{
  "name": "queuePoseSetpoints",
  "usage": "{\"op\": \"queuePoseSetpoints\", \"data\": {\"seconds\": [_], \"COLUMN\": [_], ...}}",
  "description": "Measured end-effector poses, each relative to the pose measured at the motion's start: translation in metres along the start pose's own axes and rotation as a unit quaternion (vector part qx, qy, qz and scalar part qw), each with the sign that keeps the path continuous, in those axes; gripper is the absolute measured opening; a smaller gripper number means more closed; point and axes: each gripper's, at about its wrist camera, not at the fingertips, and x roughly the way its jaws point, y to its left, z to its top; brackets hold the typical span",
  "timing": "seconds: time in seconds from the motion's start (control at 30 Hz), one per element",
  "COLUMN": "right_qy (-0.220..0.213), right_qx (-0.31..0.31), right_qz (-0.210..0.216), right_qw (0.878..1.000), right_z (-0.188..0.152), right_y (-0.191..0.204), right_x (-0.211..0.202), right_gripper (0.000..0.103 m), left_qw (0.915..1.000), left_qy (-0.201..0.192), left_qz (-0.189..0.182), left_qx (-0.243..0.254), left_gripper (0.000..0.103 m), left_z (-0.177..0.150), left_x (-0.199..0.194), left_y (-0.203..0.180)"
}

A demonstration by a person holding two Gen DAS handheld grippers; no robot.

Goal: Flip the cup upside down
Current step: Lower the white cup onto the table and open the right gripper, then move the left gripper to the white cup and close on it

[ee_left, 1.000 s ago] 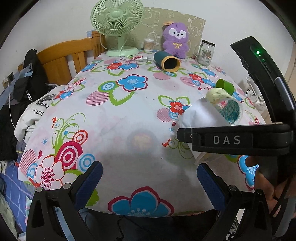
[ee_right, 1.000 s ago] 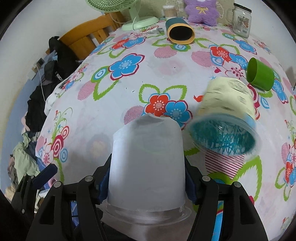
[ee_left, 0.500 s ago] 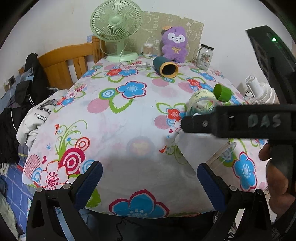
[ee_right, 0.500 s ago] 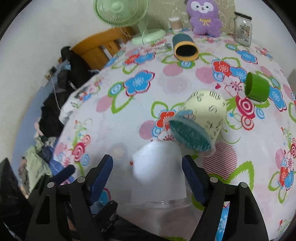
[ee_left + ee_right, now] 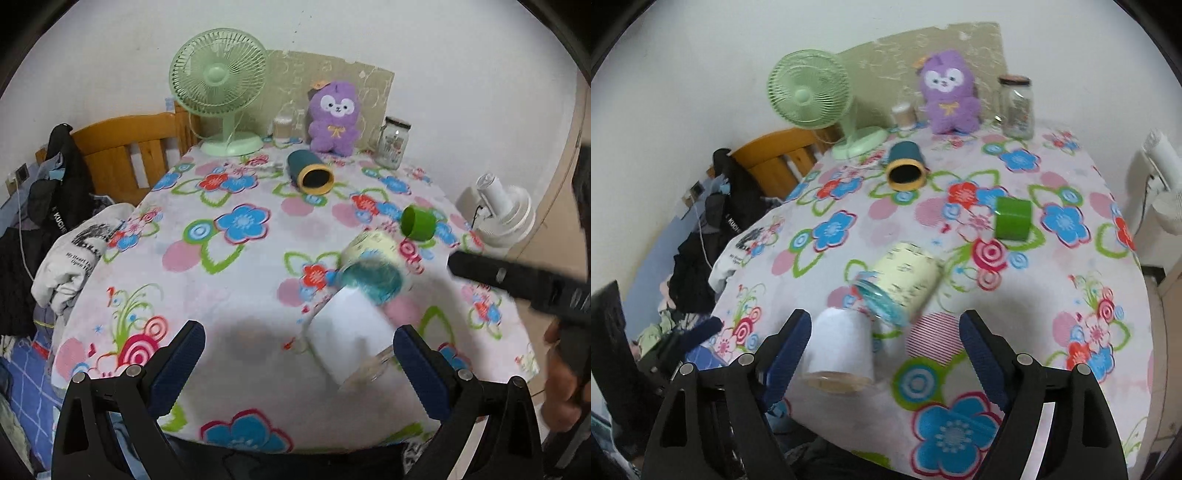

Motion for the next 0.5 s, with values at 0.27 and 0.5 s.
{"op": "queuePoseSetpoints", "data": {"seconds": [0.27, 0.5], "right_qy": [0.009, 0.019], "right_qx": [0.04, 0.064], "right_qz": [-0.013, -0.013], "right_qw": [0.999, 0.998], "right_z": [-0.01, -0.015], "right_y": [-0.042, -0.066], "right_x": [0.001, 0.008], "right_gripper": [0.084, 0.084], "left_qw": [0.9999, 0.9991], "left_qy": [-0.003, 0.031], "left_qz": [-0.013, -0.021], "left_qx": [0.004, -0.021], "left_gripper": [0.103, 0.103], "left_z": [0.023, 0.038], "left_x": [0.009, 0.04], "left_y": [-0.022, -0.026]}}
